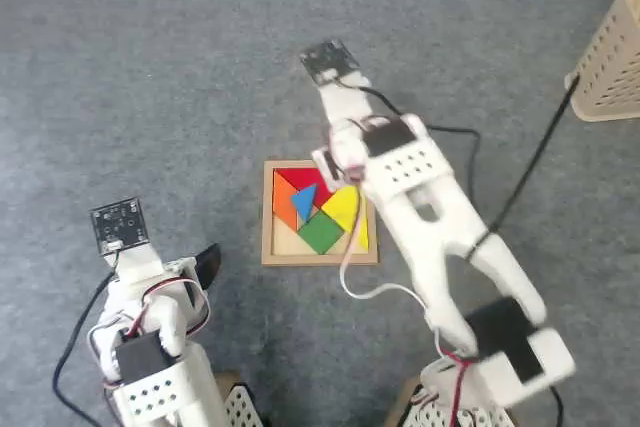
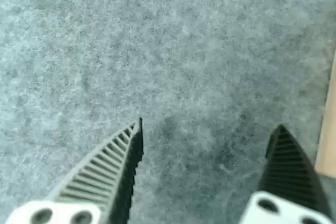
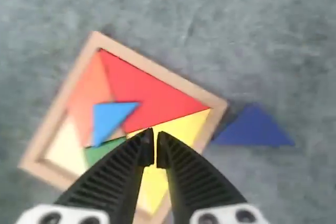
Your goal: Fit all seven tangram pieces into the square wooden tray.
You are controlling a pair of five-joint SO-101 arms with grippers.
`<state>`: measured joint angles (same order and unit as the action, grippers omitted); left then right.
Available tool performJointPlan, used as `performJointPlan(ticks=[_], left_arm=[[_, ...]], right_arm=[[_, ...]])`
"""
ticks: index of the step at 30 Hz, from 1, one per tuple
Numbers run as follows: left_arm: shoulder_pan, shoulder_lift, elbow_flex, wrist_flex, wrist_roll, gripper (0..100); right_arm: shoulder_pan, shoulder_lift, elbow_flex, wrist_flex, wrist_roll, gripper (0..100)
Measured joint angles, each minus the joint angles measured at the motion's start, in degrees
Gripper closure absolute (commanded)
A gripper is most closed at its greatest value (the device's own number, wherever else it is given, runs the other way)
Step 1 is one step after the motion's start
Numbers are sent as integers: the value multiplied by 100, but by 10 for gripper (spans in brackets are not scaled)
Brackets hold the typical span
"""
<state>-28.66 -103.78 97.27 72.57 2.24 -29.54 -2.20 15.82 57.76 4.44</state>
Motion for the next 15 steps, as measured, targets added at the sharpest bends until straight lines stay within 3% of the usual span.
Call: performJointPlan(ticks=[5, 9, 15], left_arm=[[0, 0, 0, 0, 0, 646], [0, 0, 0, 0, 0, 646], [0, 0, 0, 0, 0, 646]], right_arm=[[-18, -290, 2127, -2391, 396, 991], [-220, -264, 2848, -4079, 404, 991], [-466, 35, 2857, -4774, 149, 991]])
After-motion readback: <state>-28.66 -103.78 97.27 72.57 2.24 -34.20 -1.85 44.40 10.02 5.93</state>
